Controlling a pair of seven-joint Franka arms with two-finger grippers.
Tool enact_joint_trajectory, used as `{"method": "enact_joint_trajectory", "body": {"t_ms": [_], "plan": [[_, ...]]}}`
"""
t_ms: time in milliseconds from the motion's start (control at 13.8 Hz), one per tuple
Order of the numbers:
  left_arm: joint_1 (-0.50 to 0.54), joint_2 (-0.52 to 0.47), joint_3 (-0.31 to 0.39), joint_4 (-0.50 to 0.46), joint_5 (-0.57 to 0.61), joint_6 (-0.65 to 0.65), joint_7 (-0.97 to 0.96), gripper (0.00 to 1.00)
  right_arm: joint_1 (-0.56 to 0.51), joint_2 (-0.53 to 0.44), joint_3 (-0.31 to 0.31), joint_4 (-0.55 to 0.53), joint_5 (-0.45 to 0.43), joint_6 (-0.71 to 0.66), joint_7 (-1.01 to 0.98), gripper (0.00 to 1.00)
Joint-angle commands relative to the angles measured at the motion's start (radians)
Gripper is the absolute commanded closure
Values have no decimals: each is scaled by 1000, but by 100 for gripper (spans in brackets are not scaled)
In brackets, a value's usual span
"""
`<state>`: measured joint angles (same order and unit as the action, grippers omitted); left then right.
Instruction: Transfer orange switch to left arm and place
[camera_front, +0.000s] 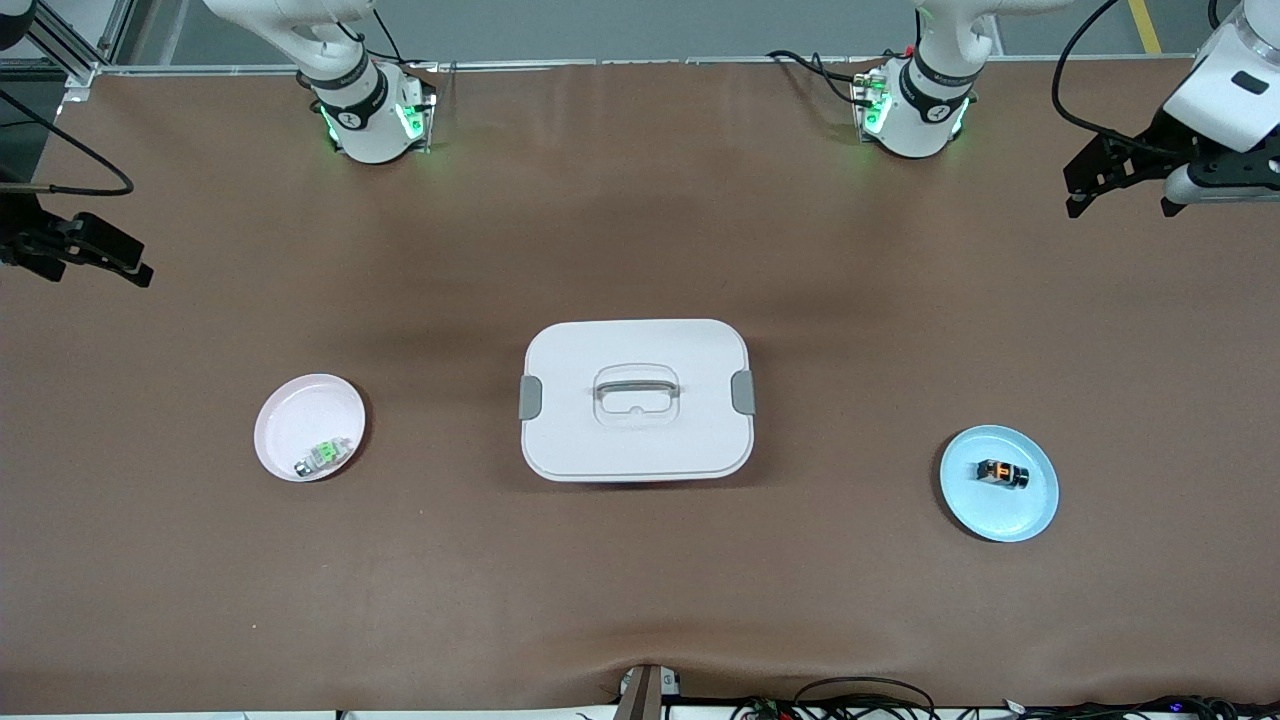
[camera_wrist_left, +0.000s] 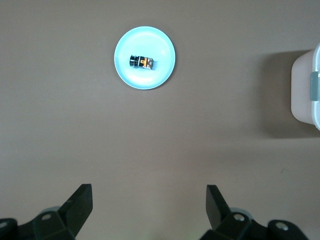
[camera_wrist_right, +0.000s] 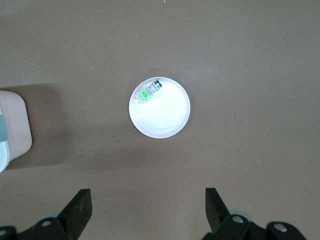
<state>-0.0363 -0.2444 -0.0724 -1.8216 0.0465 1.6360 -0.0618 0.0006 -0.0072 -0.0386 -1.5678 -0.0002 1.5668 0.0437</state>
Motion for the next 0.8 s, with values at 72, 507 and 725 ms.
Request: {"method": "enact_joint_trajectory", "body": {"t_ms": [72,507,725], "plan": [[-4,17,11,43,-14,-16,3,0,-11,-30,5,-35,28,6,7,0],[-8,186,5,251,-13,-159,-10,0,-27,-25,3,-35,58,16,5,0],[-7,171,2,225,-10,-137,-12,0,-24,-22,5,-35,57,33,4,0]]}}
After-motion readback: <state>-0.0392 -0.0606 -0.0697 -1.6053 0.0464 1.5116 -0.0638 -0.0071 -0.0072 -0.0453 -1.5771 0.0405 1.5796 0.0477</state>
